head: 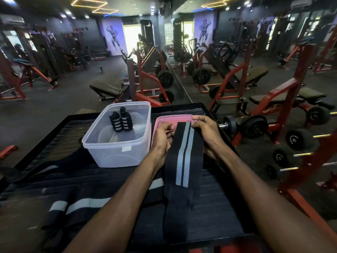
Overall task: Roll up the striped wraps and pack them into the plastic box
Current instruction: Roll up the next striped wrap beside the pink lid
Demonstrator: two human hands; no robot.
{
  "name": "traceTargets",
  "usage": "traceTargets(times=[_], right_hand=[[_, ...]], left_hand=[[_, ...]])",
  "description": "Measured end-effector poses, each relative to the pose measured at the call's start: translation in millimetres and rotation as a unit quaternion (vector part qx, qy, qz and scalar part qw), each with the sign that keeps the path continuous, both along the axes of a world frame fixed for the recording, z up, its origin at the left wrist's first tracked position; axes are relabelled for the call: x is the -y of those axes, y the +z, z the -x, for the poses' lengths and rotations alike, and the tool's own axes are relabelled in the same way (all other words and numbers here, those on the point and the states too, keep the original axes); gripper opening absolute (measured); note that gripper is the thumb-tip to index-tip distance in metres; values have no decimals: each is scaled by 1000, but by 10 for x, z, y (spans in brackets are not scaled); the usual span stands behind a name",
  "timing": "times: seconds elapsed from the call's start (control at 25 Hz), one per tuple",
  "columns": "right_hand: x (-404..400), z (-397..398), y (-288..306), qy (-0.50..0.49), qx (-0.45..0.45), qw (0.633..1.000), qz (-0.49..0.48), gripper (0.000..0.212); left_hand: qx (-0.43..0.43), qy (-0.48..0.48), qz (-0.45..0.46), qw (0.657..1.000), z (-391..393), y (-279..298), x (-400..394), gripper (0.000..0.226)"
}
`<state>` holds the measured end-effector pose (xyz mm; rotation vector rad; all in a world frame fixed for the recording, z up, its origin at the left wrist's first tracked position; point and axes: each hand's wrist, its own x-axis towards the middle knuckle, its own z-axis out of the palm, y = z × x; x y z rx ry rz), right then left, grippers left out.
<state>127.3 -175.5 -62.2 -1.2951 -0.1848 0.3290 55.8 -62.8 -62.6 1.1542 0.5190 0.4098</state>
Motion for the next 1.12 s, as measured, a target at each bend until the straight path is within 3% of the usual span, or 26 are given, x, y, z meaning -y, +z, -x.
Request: traceTargets(times=[0.2, 0.36, 0.52, 0.6, 0.68, 0.8, 0.92, 1.0, 1.12], right_hand=[[40, -88, -7, -29, -3, 998, -46, 19], [49, -88, -7, -66, 35, 997, -30, 18], [91, -127, 17, -101, 51, 993, -43, 17], [94, -139, 26, -100, 42, 993, -55, 19], [85, -144, 13, -96, 38, 993, -56, 19], [103, -131, 31, -95, 33, 992, -72, 20], [144, -167, 66, -103, 17, 991, -86, 21], [182, -224, 87, -90, -11, 991, -103, 21], [193, -180, 128, 5, -21, 996, -86, 20]], left_hand=[[-40, -140, -31, 989, 85, -75, 49, 41], [-68, -263, -90, 958, 134, -113, -52, 62], [-151, -300, -174, 926, 169, -157, -159, 48], [-152, -346, -281, 882, 172, -164, -147, 34], [-130, -335, -405, 841, 175, -138, -79, 16], [-107, -286, -465, 831, 170, -141, -28, 10], [-139, -186, -574, 785, 133, -247, -110, 20], [-139, -125, -606, 773, 165, -291, -123, 22], [-111, -46, -648, 752, 172, -322, -105, 19]])
